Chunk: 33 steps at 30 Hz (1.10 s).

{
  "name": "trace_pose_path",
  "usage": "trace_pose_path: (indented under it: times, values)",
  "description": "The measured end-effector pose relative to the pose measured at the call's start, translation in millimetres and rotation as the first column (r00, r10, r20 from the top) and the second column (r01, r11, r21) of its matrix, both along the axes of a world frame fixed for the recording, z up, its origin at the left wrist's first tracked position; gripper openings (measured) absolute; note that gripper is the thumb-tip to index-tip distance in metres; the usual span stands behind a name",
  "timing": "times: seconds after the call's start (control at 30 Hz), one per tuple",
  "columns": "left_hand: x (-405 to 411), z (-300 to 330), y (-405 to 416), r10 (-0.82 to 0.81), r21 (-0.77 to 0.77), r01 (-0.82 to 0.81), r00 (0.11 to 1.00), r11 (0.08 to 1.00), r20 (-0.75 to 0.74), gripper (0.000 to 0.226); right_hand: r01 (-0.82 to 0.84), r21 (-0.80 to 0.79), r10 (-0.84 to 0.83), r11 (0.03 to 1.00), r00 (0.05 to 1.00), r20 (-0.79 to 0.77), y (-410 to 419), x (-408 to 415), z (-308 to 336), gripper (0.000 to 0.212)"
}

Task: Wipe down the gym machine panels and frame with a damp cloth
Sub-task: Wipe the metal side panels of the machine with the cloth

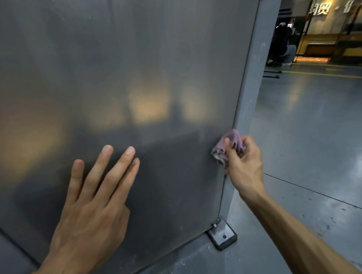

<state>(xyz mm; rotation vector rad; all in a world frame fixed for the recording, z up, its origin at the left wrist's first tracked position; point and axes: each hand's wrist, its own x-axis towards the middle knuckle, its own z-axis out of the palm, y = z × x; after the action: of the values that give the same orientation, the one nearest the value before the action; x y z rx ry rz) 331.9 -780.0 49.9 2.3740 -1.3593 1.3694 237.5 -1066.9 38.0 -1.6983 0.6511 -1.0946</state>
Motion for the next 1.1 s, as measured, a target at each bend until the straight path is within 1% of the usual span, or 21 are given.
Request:
trace_pose_path:
  times: [0.13,0.2,0.27,0.37,0.47,0.57,0.67,0.77,0.83,0.93,1.03,1.1]
  values:
    - [-1,0,2,0.004,0.017,-0.004,1.000,1.000,-0.015,0.079,0.058,0.073,-0.045,0.996,0.985,-0.169,0,-12,-60,0.025]
    - [-2,1,2,0.003,0.022,-0.003,1.000,1.000,-0.014,0.080,0.050,0.107,-0.029,0.993,0.980,-0.195,2,-14,-74,0.024]
    - [-2,1,3,0.007,0.030,-0.007,1.000,1.000,-0.016,0.081,0.022,0.128,-0.003,0.991,0.989,-0.146,3,-9,-71,0.022]
    - [-2,2,4,0.009,0.041,-0.008,0.999,0.999,-0.035,0.082,-0.002,0.079,0.006,0.997,0.999,-0.047,6,3,-37,0.022]
    - [-2,2,4,0.004,0.050,-0.002,0.999,0.999,-0.047,0.080,0.026,-0.038,-0.025,0.999,0.999,0.041,9,12,4,0.026]
    - [-2,2,6,-0.001,0.043,0.003,0.999,0.999,-0.047,0.079,0.040,-0.129,-0.033,0.991,0.998,0.057,9,10,14,0.027]
    - [-1,2,7,-0.007,0.051,0.009,0.999,0.999,-0.036,0.076,0.065,-0.150,-0.077,0.987,0.994,-0.073,7,1,-15,0.027]
    - [-1,1,7,-0.009,0.050,0.011,0.999,0.999,-0.035,0.074,0.062,-0.070,-0.076,0.996,0.971,-0.225,1,-11,-61,0.022]
    - [-2,1,7,-0.010,0.048,0.012,0.999,0.999,-0.041,0.074,0.068,-0.049,-0.079,0.997,0.959,-0.272,2,-14,-74,0.022]
    - [-2,2,7,-0.001,0.055,0.003,0.999,0.998,-0.037,0.075,0.100,-0.045,-0.107,0.994,0.972,-0.211,7,-6,-57,0.026]
    - [-2,2,7,0.005,0.058,-0.003,0.999,0.998,-0.048,0.079,0.140,-0.119,-0.155,0.983,0.980,-0.125,11,4,-18,0.025]
    - [-2,2,6,0.003,0.062,0.001,0.999,0.998,-0.053,0.081,0.130,-0.186,-0.141,0.974,0.989,-0.045,18,5,13,0.029]
